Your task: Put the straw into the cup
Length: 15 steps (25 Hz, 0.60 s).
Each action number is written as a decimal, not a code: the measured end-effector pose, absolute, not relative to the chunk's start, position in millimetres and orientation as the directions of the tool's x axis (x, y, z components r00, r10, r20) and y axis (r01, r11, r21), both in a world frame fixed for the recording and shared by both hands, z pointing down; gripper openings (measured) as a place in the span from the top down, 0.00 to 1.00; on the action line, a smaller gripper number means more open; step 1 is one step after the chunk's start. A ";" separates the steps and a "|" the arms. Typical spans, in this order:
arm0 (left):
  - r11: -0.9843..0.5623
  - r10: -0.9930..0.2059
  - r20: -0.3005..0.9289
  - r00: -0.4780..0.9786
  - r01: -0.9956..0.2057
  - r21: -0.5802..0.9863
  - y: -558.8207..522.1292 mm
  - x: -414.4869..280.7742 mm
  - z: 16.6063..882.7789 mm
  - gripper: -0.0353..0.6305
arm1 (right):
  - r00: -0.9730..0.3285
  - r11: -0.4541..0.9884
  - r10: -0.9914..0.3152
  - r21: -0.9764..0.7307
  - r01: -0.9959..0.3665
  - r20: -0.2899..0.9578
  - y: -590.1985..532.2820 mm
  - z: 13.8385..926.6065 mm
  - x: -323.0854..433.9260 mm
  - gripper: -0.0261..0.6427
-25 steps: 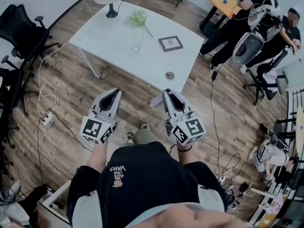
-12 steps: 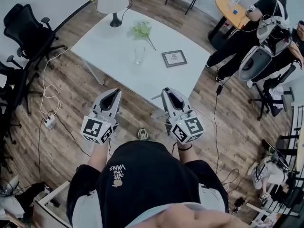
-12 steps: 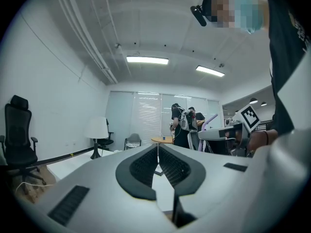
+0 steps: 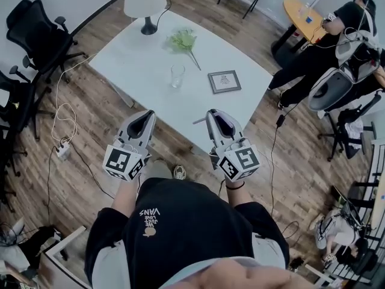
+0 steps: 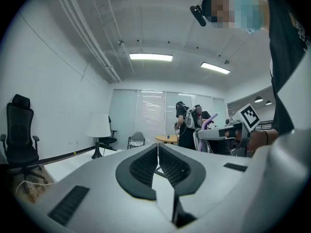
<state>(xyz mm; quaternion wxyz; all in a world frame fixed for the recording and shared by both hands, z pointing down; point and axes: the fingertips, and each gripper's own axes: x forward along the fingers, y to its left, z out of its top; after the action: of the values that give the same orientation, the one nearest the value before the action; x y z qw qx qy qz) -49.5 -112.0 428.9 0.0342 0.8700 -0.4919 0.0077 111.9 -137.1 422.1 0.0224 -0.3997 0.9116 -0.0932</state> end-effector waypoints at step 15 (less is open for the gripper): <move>-0.602 -0.795 0.048 0.605 -0.796 0.067 -219.1 -81.3 423.9 0.92 | -0.602 0.586 -0.798 -0.184 -0.789 0.040 -231.5 412.3 76.2 0.90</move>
<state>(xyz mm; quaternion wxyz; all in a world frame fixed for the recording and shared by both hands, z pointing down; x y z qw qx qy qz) -81.3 -219.1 423.9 0.0408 0.8949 -0.4444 0.0064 76.2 -231.5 412.3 0.0232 -0.4457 0.8902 -0.0916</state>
